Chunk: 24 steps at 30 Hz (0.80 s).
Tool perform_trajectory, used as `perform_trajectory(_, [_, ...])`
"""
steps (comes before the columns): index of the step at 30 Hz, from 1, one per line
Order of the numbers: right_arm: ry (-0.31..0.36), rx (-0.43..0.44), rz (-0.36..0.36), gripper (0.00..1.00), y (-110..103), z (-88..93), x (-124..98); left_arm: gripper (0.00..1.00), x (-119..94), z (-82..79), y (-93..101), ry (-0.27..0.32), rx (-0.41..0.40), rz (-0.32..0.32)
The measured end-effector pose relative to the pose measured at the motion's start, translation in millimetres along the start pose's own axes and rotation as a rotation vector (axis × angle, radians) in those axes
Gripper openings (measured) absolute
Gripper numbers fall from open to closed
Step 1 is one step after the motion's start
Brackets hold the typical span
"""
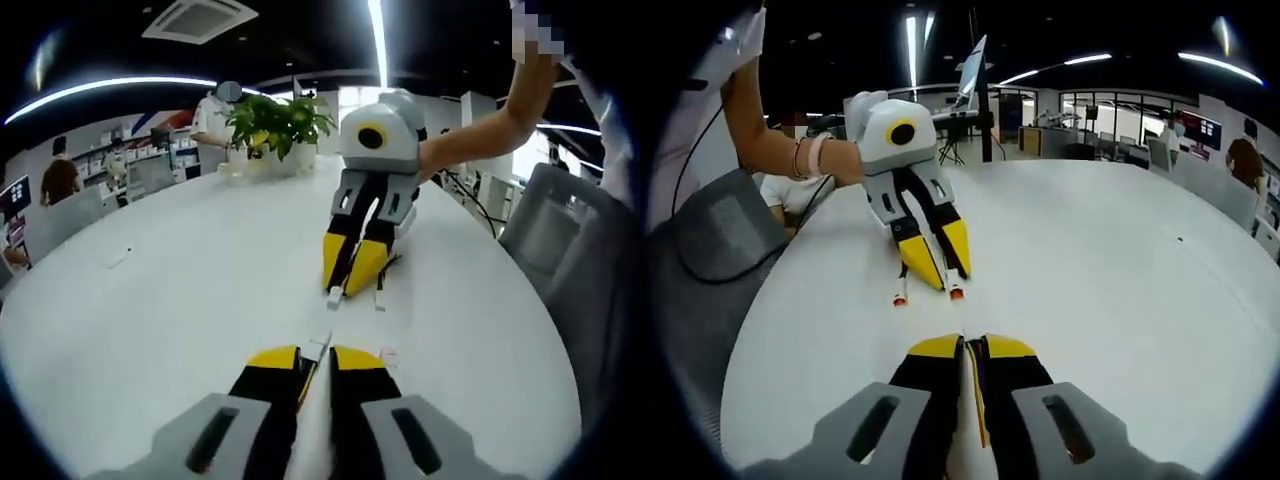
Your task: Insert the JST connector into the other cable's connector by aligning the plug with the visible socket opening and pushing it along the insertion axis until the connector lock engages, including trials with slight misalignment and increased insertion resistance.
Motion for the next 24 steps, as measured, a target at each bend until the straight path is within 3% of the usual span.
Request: perform_trajectory(24, [0.008,-0.030,-0.005,0.04,1.5,-0.3,-0.3,0.00,5.4,-2.0,-3.0,0.034,0.035,0.015])
Point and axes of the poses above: the point that each gripper's makers call its tool centre point, and the gripper's own axes: x roughly forward along the fingers, y roughly to its right, z roughly out of its underside, the point moved 4 cm from there along -x, roughly backward along the fingers, and after that the axes turned 15 degrees about -y, right-handed, at the moved point
